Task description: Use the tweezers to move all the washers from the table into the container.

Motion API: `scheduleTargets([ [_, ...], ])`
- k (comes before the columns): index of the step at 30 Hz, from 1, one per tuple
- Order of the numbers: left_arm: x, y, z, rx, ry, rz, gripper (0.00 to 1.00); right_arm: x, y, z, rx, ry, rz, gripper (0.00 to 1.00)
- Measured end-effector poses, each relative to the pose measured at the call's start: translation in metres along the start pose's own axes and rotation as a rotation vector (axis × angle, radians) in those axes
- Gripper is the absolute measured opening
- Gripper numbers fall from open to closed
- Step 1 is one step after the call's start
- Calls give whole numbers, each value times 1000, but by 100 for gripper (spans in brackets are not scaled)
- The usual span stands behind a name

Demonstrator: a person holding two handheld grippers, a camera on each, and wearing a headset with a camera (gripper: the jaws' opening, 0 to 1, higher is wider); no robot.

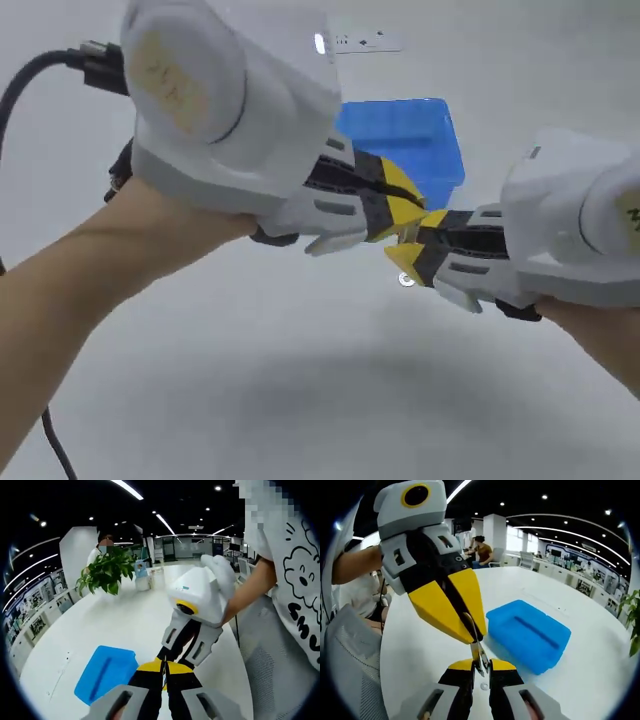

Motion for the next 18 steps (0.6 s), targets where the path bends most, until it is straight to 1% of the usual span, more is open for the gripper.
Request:
scheduleTargets([
  [2, 1, -4, 1, 6, 17, 5, 0, 1, -2, 3, -17, 2, -1, 7],
  [7, 1, -8, 4, 8, 42, 12, 0, 3, -5, 6, -44, 4, -12, 7],
  [11, 1, -10, 7, 4, 48, 6, 0, 3, -7, 9, -63, 26, 0, 7],
  [13, 1, -11, 7, 8, 57, 5, 0, 4, -6, 9, -66, 42, 10, 7],
  [16, 1, -13, 10, 1, 68, 5, 0, 6, -10, 12, -72, 25, -2, 7],
  [17, 1, -13, 10, 8, 75, 12, 0, 6, -11, 14, -75, 24, -1, 7],
  [18, 1, -13, 10, 11, 79, 4, 0, 7, -11, 13, -63, 22, 4, 6],
])
Point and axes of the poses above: the centre of the closed fingertips' face, and the gripper's own axes: y roughly backward along the fingers, x roughly to its right, z roughly out of its underside, the point moved 8 cm from there along y, roughly backward along the fingers, and after that the axes turned 9 degrees about -x, right-handed, at the moved point
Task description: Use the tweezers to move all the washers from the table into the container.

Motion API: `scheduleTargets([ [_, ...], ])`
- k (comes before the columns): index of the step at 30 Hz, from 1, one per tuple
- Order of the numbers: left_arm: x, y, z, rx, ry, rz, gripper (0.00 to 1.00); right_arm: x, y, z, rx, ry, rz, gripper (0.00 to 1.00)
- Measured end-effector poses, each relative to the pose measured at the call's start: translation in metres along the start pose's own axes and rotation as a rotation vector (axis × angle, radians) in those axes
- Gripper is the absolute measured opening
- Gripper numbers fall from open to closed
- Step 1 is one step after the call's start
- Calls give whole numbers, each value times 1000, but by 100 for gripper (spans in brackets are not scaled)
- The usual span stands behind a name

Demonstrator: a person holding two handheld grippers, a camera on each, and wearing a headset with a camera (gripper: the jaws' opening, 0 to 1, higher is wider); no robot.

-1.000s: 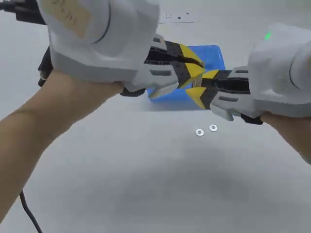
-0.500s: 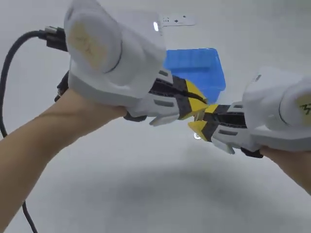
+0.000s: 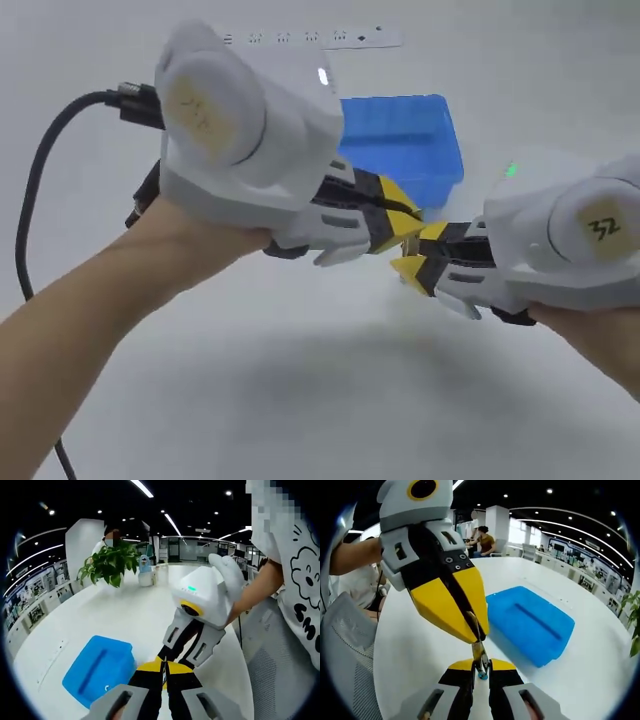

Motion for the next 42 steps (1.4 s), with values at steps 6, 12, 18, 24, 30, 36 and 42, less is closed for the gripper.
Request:
scheduleTargets([
  [6, 0, -1, -2, -12, -13, -3, 0, 0, 1, -1, -9, 1, 6, 6],
  [12, 0, -2, -2, -6, -6, -7, 0, 1, 2, -1, -7, 12, 15, 6],
  [18, -3, -2, -2, -2, 6, -11, 0, 2, 1, -3, -12, 46, 28, 4],
  [24, -2, -1, -2, -8, 5, -14, 0, 1, 2, -3, -21, 66, 40, 3],
  [30, -1, 7, -9, 6, 1, -19, 0, 0, 11, -9, -15, 82, 48, 3],
  [36, -1, 18, -21, 26, -19, -45, 0, 3, 23, -22, 3, 109, 63, 3],
  [42, -2, 30, -34, 39, -44, -76, 0, 6, 32, -38, 34, 135, 80, 3],
])
Point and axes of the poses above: the centre of the closed fingertips' face, and the gripper's own axes: y roughly backward along the fingers, x roughly to its right, z roughly out of its underside, the point moved 8 cm from there along y, roughly backward along the fingers, and after that the axes turned 9 degrees about -x, right-handed, at the moved point
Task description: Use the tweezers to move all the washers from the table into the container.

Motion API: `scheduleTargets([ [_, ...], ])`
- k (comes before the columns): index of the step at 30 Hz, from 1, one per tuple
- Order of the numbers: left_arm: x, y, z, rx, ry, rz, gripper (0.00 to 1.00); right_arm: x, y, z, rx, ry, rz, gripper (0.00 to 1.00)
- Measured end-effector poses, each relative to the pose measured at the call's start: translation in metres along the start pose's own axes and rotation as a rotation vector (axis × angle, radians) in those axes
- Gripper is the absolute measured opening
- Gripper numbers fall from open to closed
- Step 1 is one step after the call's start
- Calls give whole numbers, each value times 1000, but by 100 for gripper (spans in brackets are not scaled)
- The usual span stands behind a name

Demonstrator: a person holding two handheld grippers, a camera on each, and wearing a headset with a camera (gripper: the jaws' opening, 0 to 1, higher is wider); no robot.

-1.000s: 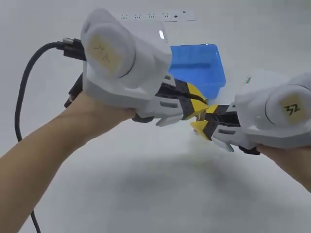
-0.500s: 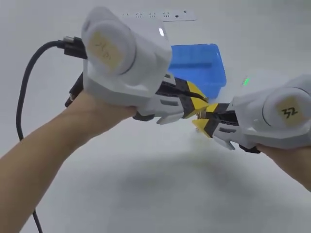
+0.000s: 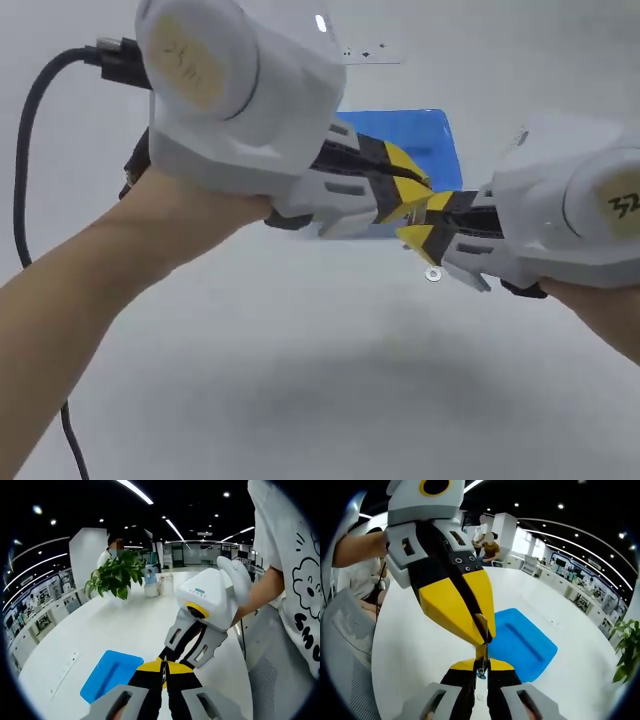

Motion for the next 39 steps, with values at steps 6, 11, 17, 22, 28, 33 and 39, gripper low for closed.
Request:
scheduleTargets([
  [6, -12, 5, -6, 17, -22, -35, 0, 14, 3, -14, 26, 20, 29, 3],
  [11, -26, 9, -16, 36, -42, -74, 0, 28, 4, -26, 71, -6, 40, 3],
  [17, -41, 3, -16, 27, -56, -110, 0, 42, -8, -29, 85, -10, 59, 3],
  [22, -54, -8, -7, 14, -48, -133, 0, 52, -24, -25, 78, -15, 69, 3],
  [28, -70, -23, 7, -17, -22, -145, 0, 67, -51, -17, 61, -55, 42, 3],
  [33, -80, -32, 14, -42, -18, -164, 0, 72, -63, -16, 48, -91, 28, 3],
  [39, -85, -40, 22, -72, -14, -171, 0, 74, -75, -10, 15, -125, 0, 3],
])
Point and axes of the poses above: the centre of the closed fingertips' face, and the gripper's own axes: y roughly backward along the fingers, x roughly to its right, z roughly out of its underside, the point moved 8 cm from there along y, roughly backward along the fingers, and after that the axes turned 9 degrees about -x, right-handed, at the moved point
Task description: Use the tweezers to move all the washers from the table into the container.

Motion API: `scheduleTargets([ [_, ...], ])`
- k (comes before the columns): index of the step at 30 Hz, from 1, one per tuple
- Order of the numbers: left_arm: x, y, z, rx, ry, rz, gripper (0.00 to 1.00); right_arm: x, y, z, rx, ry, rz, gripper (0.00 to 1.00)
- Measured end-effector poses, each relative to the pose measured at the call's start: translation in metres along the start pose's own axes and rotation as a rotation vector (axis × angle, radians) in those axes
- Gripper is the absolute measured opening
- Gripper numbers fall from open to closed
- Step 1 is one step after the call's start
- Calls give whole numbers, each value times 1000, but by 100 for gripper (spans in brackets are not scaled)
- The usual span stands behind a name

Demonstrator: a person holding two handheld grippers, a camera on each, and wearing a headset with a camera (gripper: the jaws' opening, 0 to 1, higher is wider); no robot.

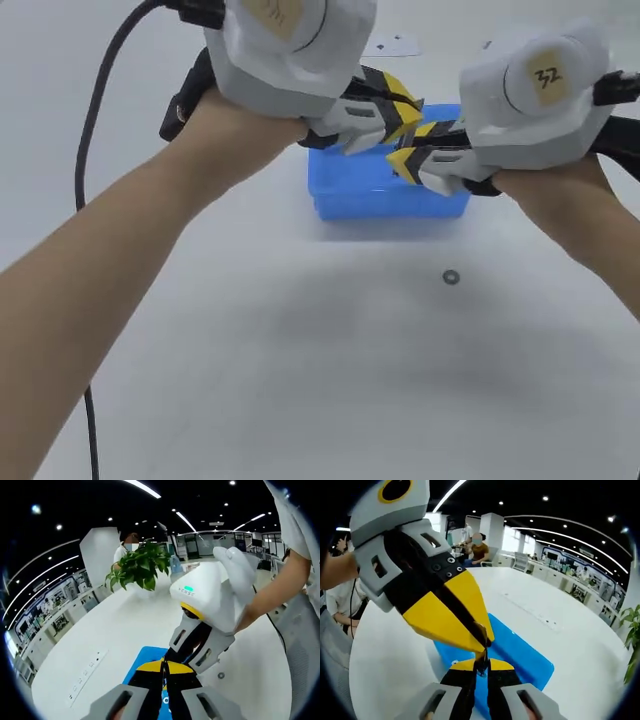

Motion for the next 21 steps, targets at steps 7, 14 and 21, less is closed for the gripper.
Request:
scheduleTargets([
  [7, 0, -2, 4, -17, -3, -8, 0, 1, -5, 2, -18, -32, -20, 4],
  [14, -2, -3, 6, -19, 6, -7, 0, 1, -8, 1, -26, -51, -25, 4],
  [21, -6, -5, 8, -42, 0, -14, 0, 2, -12, 0, -38, -49, -30, 5],
])
Point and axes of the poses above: the centre of the closed fingertips' face, and the gripper's own axes: y roughly backward along the fingers, x roughly to its right, z roughly out of its underside, the point moved 8 cm from there along y, roughly backward along the fingers, and after that the axes turned 9 degrees about -x, right-handed, at the moved point
